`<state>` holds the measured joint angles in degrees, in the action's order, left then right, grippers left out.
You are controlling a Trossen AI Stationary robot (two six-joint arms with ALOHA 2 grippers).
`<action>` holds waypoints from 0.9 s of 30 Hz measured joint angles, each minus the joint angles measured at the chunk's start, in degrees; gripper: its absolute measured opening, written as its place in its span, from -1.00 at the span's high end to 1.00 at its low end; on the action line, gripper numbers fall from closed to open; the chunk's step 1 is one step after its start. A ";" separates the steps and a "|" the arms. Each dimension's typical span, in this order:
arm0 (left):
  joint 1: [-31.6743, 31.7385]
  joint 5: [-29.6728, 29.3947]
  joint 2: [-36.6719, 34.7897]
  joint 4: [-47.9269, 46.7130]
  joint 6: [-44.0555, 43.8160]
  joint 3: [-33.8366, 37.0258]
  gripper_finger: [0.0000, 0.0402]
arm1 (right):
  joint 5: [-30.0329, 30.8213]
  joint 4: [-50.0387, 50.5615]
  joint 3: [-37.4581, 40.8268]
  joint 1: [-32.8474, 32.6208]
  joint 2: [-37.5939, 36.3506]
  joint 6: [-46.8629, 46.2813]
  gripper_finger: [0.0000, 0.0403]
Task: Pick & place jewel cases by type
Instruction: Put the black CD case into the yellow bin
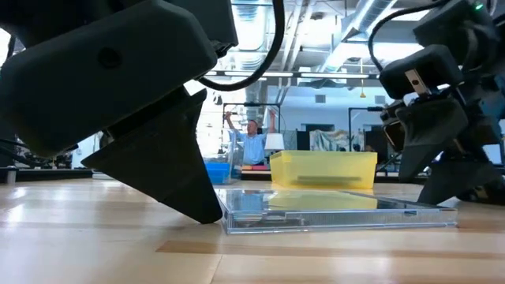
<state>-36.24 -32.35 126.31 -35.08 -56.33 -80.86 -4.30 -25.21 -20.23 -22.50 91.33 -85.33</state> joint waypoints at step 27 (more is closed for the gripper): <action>5.76 14.90 -0.78 6.54 12.99 -0.09 -0.32 | 4.75 -4.05 -5.21 -3.40 6.30 -4.95 0.29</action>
<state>-30.48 -17.45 125.54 -28.55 -43.34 -80.95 0.45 -29.27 -25.43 -25.90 97.63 -90.28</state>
